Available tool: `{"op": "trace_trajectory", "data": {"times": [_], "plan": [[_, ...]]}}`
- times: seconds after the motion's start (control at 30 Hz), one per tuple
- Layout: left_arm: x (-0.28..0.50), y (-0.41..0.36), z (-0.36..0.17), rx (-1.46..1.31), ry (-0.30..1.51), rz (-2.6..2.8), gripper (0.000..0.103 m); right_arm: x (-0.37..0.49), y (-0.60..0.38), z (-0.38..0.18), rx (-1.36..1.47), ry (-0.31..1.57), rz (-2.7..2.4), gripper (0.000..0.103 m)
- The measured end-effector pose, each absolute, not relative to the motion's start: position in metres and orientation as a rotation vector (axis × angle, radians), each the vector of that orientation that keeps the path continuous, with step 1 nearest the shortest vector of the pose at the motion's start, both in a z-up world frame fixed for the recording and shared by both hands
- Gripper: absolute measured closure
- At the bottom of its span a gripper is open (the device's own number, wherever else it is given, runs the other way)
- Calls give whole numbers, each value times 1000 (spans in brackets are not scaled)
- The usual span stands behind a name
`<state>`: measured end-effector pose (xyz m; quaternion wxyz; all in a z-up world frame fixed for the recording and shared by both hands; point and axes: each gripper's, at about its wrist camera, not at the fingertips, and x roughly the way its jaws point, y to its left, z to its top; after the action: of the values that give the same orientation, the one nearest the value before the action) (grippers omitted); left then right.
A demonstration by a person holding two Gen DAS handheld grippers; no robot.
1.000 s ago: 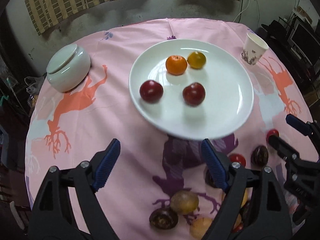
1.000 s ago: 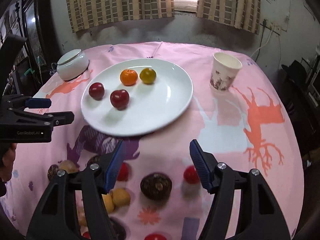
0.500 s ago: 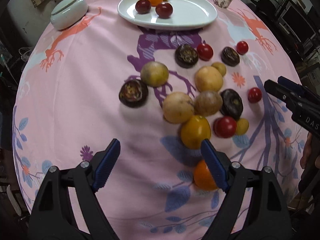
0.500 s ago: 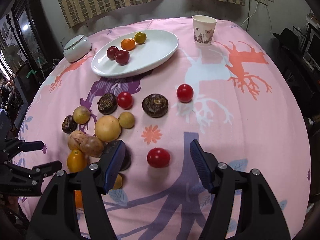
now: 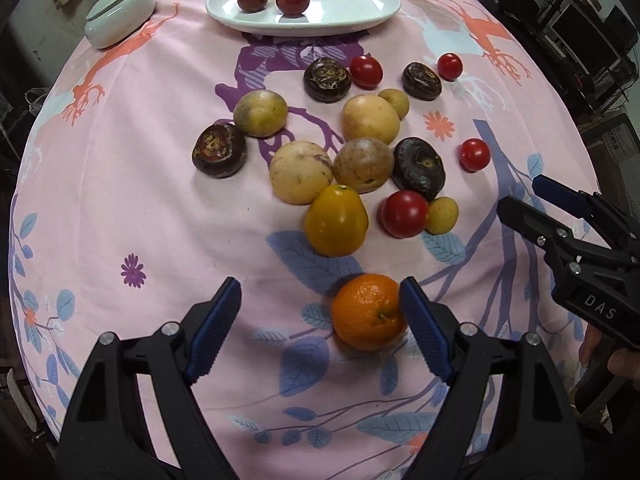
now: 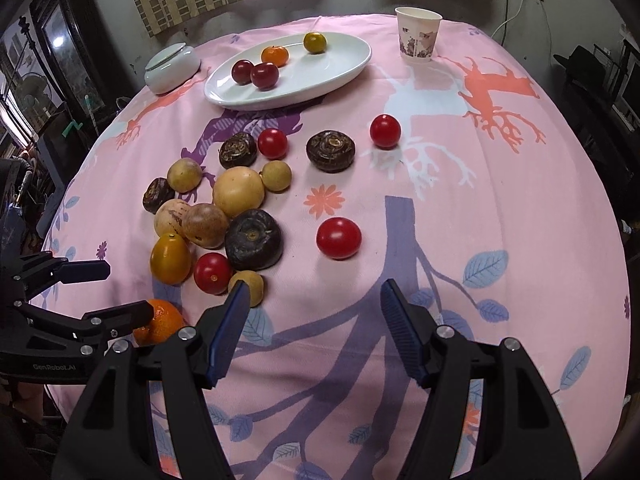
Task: Organize fruits
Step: 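Grasp an orange with the left tool while the right tool grasps a dark mangosteen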
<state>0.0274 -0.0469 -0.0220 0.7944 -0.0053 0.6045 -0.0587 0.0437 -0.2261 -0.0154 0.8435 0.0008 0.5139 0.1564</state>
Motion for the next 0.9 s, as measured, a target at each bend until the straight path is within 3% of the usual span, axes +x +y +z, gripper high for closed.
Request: {"op": "trace_trajectory", "data": {"times": [0.17,0.3,0.9], "plan": [[25,-59,-33,5,1352,-173,23,42,-229,-15,9,1091,327,34],[22,-65,-44,-54,1404,-265,55,42,-227,-15,7,1095,339,34],[28,-20,-15,-59,1318,-176,57,62,-195,-24,56,1161,435,31]]}}
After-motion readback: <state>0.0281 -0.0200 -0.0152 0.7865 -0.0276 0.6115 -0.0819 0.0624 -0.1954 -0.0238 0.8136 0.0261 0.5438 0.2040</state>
